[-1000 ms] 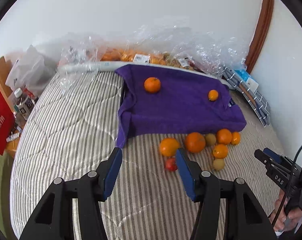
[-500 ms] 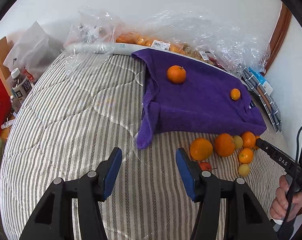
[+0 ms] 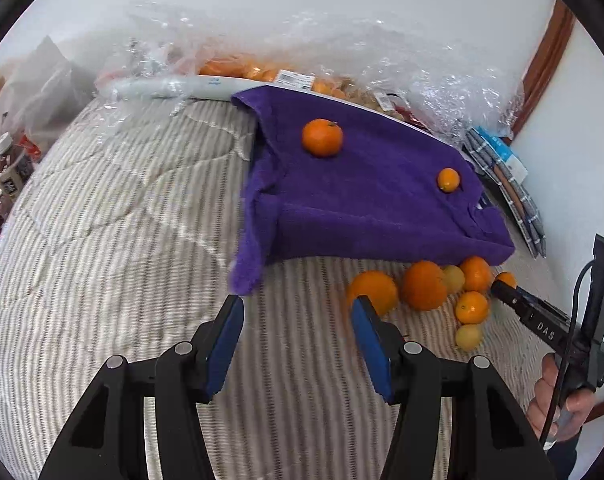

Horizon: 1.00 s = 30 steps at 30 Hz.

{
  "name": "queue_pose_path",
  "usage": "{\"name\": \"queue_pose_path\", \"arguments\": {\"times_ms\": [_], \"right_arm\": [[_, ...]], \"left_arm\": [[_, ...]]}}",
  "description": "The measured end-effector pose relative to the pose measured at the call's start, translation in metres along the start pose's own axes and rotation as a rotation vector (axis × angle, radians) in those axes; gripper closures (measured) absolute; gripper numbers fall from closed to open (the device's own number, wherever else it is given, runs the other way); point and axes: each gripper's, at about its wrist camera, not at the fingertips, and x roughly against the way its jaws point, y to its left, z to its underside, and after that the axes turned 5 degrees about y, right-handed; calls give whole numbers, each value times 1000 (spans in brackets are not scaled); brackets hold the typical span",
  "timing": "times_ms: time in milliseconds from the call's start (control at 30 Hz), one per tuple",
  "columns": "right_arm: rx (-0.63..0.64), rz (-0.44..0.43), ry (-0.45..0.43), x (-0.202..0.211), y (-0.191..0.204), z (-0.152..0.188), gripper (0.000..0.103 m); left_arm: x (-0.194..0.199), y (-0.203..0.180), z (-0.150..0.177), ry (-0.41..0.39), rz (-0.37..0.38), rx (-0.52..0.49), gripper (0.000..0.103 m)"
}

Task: Organize fruits
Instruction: 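Grasp another orange with the right tool while the left tool grasps an orange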

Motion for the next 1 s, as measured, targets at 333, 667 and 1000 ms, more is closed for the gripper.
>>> {"name": "queue_pose_path", "arguments": {"times_ms": [333, 667, 1000], "right_arm": [[36, 4, -1, 14, -5, 29, 70], [48, 1, -33, 14, -6, 30, 70], [41, 8, -84, 33, 0, 26, 70]], "left_arm": [[-29, -38, -7, 46, 44, -52, 49], [-41, -36, -6, 62, 78, -29, 70], [-8, -21, -8, -25, 77, -1, 70]]}}
